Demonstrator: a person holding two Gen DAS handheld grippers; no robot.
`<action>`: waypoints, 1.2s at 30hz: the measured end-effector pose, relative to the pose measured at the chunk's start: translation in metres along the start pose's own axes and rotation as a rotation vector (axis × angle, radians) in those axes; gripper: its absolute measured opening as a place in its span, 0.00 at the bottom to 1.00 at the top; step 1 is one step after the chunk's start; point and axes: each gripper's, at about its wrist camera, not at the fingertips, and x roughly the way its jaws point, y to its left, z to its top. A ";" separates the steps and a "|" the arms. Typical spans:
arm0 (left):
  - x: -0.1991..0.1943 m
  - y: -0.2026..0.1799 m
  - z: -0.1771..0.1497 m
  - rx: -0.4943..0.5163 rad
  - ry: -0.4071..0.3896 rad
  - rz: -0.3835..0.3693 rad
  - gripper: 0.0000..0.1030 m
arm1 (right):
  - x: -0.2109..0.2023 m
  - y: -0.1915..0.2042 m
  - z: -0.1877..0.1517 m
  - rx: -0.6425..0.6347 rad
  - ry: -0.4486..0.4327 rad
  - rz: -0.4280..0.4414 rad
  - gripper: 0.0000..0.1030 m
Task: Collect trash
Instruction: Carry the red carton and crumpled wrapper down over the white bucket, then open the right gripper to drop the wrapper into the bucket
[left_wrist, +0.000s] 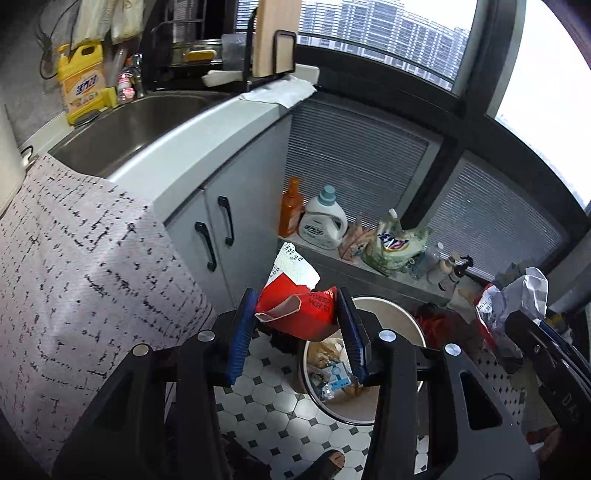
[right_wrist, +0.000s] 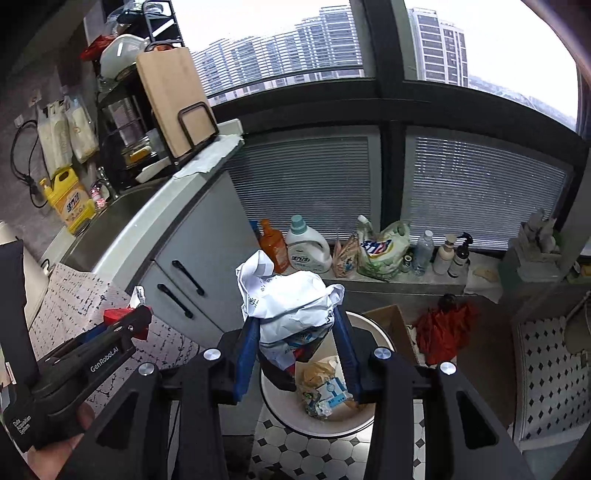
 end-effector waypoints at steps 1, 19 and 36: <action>0.004 -0.004 0.000 0.011 0.007 -0.008 0.43 | 0.001 -0.005 -0.002 0.011 0.004 -0.011 0.38; 0.046 -0.008 -0.010 0.065 0.090 -0.012 0.43 | 0.042 -0.027 -0.020 0.085 0.078 -0.056 0.50; 0.048 -0.054 -0.017 0.115 0.108 -0.097 0.43 | 0.015 -0.061 -0.028 0.140 0.064 -0.121 0.54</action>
